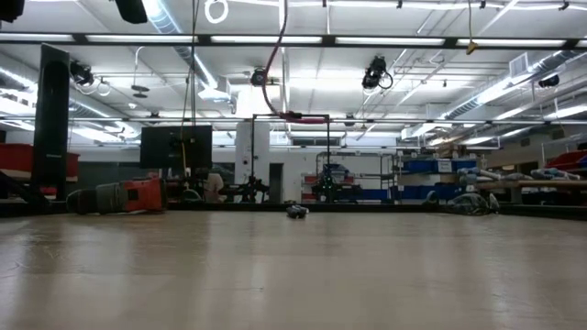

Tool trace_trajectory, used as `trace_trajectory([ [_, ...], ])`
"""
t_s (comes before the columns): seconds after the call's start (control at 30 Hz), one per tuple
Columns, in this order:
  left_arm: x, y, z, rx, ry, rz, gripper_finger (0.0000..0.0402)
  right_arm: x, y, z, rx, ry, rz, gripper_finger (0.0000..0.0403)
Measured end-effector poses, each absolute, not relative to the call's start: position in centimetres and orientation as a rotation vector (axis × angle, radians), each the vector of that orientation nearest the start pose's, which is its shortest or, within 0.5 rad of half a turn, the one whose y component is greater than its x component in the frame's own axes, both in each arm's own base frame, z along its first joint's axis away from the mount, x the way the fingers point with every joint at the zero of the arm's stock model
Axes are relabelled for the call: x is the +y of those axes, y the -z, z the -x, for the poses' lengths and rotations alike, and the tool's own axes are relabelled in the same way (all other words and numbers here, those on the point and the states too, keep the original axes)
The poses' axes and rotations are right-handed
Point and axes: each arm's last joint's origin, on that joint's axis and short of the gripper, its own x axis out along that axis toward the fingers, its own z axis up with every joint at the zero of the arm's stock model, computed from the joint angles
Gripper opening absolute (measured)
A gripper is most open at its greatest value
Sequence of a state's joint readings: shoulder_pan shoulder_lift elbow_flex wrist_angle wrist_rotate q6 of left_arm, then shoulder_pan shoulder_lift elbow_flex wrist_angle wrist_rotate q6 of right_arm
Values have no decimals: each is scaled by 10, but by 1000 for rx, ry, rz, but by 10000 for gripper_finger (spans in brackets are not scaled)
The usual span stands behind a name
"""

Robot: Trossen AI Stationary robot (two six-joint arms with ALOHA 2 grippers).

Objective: Coil cords
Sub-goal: Coil the red wire onto the black spool

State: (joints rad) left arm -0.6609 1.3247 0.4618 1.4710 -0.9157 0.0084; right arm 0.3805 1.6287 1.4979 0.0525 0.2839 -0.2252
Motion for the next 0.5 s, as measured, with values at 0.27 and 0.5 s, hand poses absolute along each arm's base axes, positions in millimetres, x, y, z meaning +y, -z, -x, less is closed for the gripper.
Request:
trace_trajectory([
  [0.27, -128, -262, -201, -382, -241, 363, 0, 112, -384, -371, 47, -11, 268, 93],
  [0.5, -137, -249, -201, -234, -303, 151, 0, 105, -385, -372, 54, 70, 334, 91],
])
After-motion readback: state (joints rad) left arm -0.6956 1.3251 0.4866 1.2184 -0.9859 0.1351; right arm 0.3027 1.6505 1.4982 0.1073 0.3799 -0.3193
